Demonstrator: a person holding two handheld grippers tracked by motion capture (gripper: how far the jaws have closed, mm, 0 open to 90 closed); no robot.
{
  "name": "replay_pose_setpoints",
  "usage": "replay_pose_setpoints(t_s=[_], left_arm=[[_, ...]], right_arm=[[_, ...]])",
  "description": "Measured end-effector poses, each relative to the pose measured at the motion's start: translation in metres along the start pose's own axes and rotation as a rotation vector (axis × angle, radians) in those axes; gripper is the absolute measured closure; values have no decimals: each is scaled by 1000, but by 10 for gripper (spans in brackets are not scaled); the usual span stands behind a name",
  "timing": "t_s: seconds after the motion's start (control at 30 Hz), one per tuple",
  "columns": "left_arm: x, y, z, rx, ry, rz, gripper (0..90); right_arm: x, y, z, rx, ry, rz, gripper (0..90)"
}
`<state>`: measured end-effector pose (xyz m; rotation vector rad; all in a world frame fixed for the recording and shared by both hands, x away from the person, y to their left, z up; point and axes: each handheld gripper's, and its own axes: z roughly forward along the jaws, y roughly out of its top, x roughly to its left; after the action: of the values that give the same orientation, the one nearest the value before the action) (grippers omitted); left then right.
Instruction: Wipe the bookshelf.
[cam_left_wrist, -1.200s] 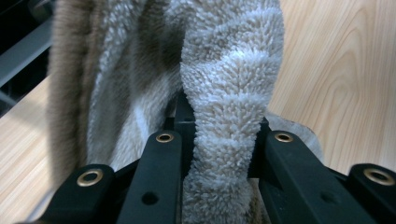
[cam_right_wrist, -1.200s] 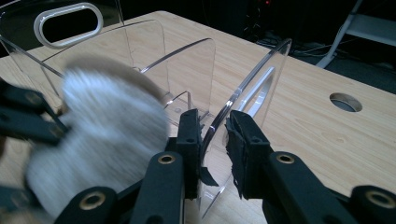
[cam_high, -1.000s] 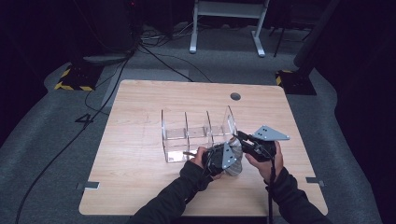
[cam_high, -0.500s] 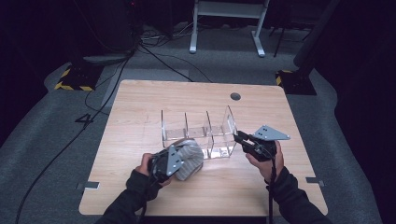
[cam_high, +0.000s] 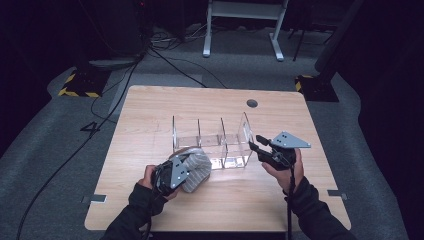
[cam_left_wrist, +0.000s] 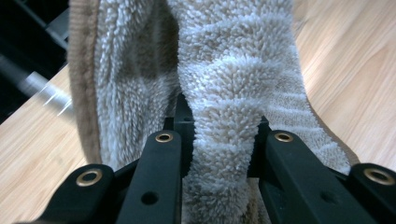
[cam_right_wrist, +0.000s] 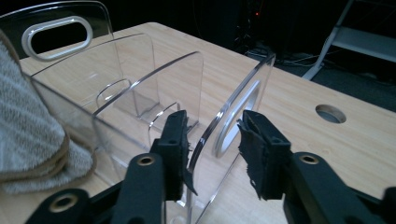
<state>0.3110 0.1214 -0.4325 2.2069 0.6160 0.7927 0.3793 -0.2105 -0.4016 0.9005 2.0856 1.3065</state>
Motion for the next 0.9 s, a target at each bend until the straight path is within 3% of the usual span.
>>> replay_pose_setpoints(t_s=[0.07,0.13,0.27,0.43,0.53,0.57,0.67,0.73,0.8,0.87,0.9], left_arm=[[-3,7,4,-13,-6,11,752],[-7,14,8,-28,-8,30,753],[-10,22,17,-39,-32,34,754],[-12,27,25,-43,-47,31,754],[-14,31,31,-60,-67,15,755],[-16,35,35,-66,-78,8,756],[-29,51,52,-79,-98,37,756],[-33,55,57,-85,-100,54,755],[-46,69,79,-94,-109,55,754],[-51,74,85,-91,-107,60,753],[-57,79,90,-85,-92,88,753]], right_arm=[[-5,3,6,6,-15,18,530],[-12,6,11,27,11,53,504],[-17,12,22,47,37,43,486],[-18,10,34,75,79,60,492],[-14,6,35,69,78,43,569],[-12,4,34,62,57,29,580],[-9,2,33,55,43,18,599],[-7,1,33,74,51,10,619],[-6,2,32,75,57,11,630],[-5,3,32,78,49,3,633],[-4,3,32,78,42,1,635]])
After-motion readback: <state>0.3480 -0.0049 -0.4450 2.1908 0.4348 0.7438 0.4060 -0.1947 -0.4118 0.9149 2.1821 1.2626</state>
